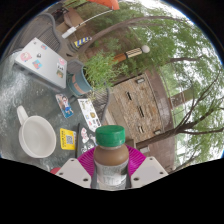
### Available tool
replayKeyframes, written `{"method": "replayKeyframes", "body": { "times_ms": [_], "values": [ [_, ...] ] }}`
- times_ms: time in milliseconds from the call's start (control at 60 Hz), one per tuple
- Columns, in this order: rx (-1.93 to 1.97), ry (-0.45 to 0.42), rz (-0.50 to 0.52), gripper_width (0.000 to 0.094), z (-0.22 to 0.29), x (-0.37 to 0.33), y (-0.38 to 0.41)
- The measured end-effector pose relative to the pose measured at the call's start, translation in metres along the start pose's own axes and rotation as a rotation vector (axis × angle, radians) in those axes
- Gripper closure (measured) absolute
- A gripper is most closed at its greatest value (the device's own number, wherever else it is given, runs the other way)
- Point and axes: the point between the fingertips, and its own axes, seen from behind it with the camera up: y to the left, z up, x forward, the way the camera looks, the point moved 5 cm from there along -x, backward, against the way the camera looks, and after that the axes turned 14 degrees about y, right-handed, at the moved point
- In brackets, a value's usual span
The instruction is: Pour water
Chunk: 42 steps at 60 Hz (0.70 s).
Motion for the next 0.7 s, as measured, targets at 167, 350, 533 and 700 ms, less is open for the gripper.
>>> {"method": "replayKeyframes", "body": {
  "times_ms": [167,350,533,700],
  "values": [
    [0.565,-0.111,0.224,0.0539,-0.022,0.030,0.032],
    [0.924,-0.177,0.437,0.0538,-0.032,0.057,0.058],
    [1.018,-0.327,0.522,0.0534,-0.044,0.053,0.081],
    [1.039,-0.342,0.532,0.0536,-0.045,0.058,0.082]
  ]
}}
